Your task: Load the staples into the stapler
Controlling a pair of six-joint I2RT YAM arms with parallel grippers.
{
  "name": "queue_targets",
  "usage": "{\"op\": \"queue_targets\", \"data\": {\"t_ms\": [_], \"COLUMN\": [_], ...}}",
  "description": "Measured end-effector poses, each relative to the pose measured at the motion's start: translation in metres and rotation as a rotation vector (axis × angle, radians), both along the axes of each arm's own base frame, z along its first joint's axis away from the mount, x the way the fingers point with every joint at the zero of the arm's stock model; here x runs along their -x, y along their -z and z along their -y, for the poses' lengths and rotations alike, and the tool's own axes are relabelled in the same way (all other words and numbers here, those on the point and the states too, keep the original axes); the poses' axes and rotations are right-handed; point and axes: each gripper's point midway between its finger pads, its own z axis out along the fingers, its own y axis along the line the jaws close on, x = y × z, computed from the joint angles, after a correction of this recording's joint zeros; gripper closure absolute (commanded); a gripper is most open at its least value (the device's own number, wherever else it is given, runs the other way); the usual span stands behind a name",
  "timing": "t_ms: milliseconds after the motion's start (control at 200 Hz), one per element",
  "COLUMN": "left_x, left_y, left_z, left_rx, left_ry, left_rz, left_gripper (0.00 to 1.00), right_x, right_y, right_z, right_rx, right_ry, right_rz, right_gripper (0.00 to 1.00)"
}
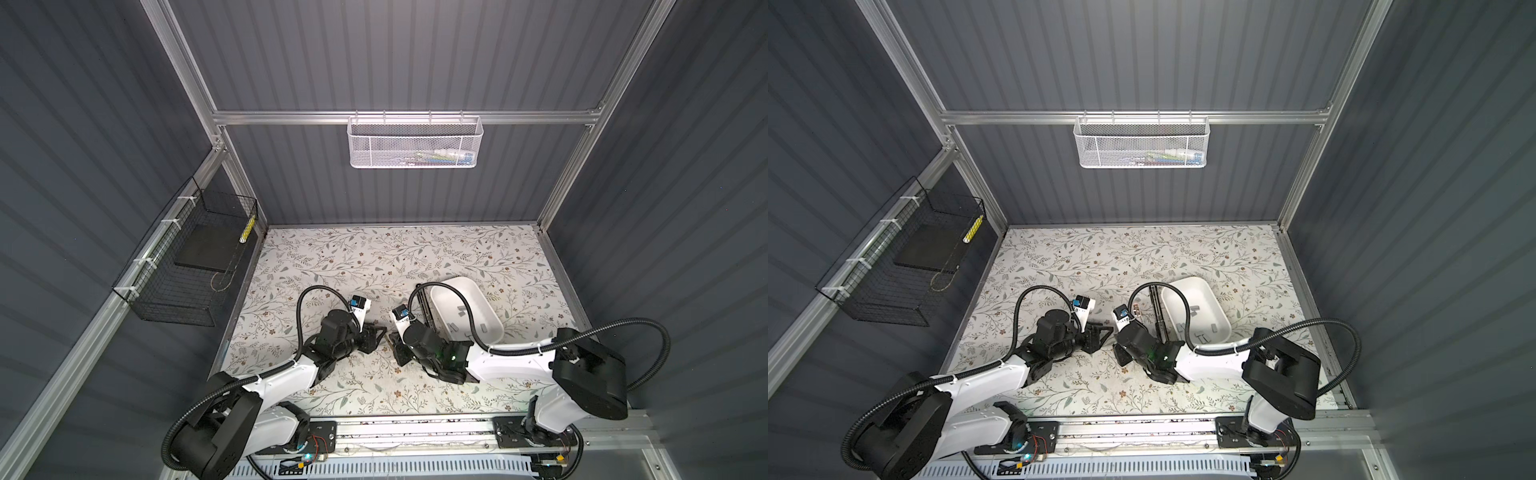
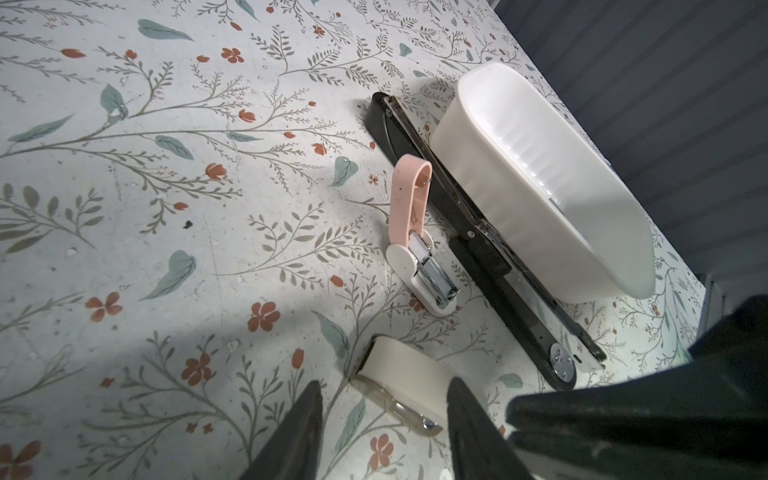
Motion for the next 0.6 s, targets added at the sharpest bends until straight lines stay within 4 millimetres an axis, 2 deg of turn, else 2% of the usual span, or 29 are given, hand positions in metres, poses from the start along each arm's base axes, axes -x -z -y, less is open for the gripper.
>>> {"op": "queue_targets", "data": {"t_ms": [105,370,505,600], "left_x": [0.0,0.005,0.005,0.005], "left_y": [0.0,0.006,0.004,0.002], "left_z": [0.0,-0.001,-0.001,0.001], "left_rx": [-0.005,-0.013,-0.011,-0.003], "left_ry": [0.006,0.021,0.026,0.035], "left_rz": [0.011,0.025,0.039,0.049], "left_gripper": [0.48,0.47,0.45,0.44], "right_x": [0.0,-0.002,-0.002,-0.002], "right_y": [0.008,0.014,0.026,0.028], "right_z": [0.003,0.006,0.008,0.009], "right_rx": [0.026,0.044,0.073,0.076], "right_ry": [0.01,0.023,0.032,0.04], "right_rz": [-0.01,-0.011,-0.025,-0.026], "right_gripper": [0.88,0.87,0.87,0.87]}}
